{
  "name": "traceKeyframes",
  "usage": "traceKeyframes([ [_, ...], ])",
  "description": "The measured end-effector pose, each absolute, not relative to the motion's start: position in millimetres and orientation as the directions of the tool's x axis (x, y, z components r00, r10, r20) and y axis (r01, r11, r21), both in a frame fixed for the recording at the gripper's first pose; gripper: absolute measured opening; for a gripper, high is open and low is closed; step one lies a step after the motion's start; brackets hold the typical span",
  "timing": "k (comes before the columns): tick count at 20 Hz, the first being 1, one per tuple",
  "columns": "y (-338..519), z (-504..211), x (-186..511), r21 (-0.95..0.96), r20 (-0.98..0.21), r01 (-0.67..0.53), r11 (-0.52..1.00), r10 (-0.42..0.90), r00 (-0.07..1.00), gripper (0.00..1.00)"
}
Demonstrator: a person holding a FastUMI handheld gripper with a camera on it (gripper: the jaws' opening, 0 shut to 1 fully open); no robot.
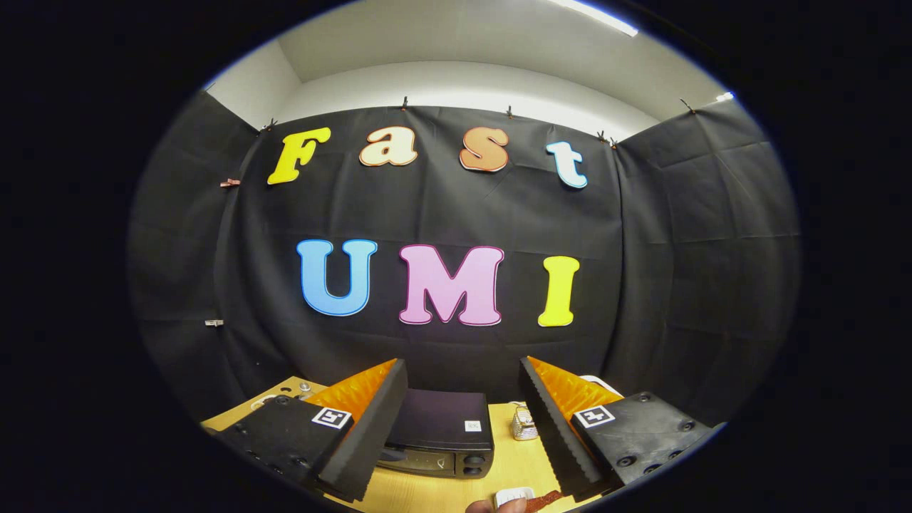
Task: Open the toaster oven, put the food inside, and close the toaster oven door.
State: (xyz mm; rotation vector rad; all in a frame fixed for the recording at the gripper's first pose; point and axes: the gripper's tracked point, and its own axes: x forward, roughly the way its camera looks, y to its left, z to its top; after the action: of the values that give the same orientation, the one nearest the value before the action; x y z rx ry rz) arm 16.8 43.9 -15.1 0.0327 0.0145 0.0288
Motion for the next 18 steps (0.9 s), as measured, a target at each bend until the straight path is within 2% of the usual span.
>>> traceKeyframes([
  [11,102,-65,48,0.131,-0.047,-0.016,0.991,0.022,0.999,0.97],
  [18,137,-164,71,0.161,-0.229,0.024,0.987,0.014,0.973,0.98],
])
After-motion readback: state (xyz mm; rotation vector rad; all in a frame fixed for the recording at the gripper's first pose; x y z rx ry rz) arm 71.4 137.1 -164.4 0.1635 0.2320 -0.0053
